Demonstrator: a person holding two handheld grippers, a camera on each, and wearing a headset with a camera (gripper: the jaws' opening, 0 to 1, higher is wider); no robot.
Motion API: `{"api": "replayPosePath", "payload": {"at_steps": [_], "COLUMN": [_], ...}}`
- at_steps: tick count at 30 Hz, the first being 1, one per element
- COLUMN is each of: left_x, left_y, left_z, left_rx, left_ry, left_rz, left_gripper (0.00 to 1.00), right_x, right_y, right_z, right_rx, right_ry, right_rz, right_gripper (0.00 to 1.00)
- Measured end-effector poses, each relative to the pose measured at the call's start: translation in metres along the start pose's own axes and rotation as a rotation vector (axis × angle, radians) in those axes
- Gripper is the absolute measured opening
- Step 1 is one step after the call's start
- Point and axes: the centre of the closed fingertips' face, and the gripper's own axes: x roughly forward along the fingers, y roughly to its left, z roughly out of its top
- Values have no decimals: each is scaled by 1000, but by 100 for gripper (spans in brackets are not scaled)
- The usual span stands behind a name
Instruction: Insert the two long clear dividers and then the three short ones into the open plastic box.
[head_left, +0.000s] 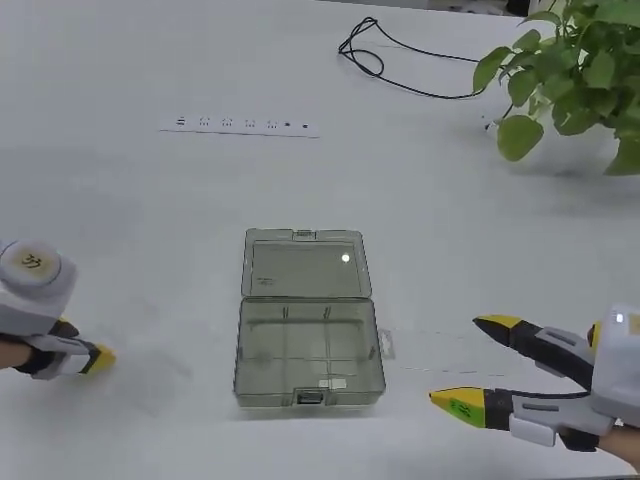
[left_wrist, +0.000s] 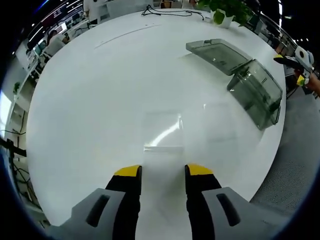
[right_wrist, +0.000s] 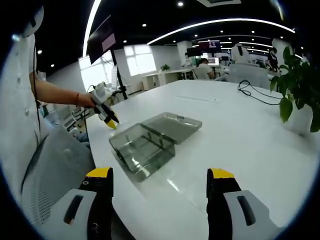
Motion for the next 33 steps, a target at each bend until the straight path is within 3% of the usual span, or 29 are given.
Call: {"api": "replayPosePath", "payload": {"at_steps": [18,33], "left_x": [1,1], "left_y": [-1,-6], "left_z": [0,0], "left_rx": [15,-5], "left_ry": [70,65], "left_rz": [-11,-65], "left_gripper": [32,31], "right_x": [-3,1], "right_y": [1,5], "right_z": [-4,-4], "right_rx": [7,-1], "right_ry": [-2,9], "right_rz": [-4,8], "right_gripper": [76,76]}}
